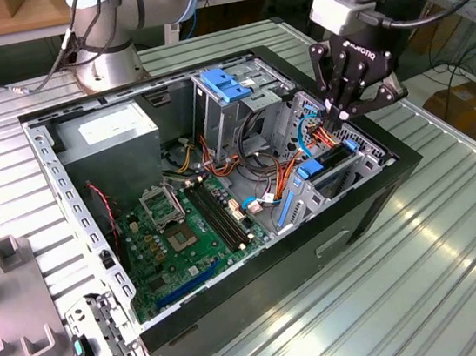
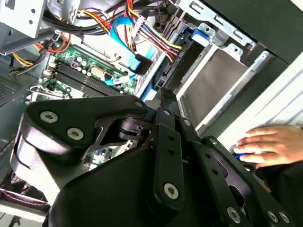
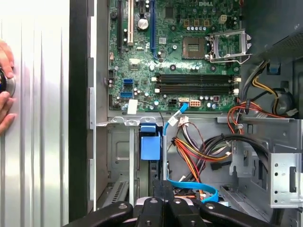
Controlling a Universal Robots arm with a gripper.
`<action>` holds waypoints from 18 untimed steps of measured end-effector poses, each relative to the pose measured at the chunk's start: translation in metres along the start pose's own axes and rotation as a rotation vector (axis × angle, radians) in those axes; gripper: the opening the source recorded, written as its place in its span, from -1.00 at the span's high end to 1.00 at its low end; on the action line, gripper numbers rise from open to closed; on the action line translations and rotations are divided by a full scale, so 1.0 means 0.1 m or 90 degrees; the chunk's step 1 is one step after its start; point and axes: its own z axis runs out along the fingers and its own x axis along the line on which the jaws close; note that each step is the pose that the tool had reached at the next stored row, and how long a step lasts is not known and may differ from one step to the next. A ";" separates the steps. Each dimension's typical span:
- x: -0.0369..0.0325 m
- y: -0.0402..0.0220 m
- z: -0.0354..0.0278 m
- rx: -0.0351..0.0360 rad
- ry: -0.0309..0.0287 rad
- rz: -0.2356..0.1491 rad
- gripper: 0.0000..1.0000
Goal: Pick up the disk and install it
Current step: 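Insert the second disk wire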
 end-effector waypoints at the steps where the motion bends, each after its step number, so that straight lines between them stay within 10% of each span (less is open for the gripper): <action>1: -0.031 -0.004 -0.006 0.0000 0.0153 0.000 0.79; 2: -0.070 -0.004 -0.011 -0.0001 0.0234 0.000 0.79; 5: -0.204 -0.007 -0.019 -0.0001 0.0283 0.000 0.79; 8: -0.353 -0.013 -0.077 -0.0001 0.0537 0.001 0.79; 15: -0.531 -0.066 -0.089 -0.0002 0.0576 0.001 0.79; 18: -0.605 -0.107 -0.091 -0.0005 0.0709 0.001 0.65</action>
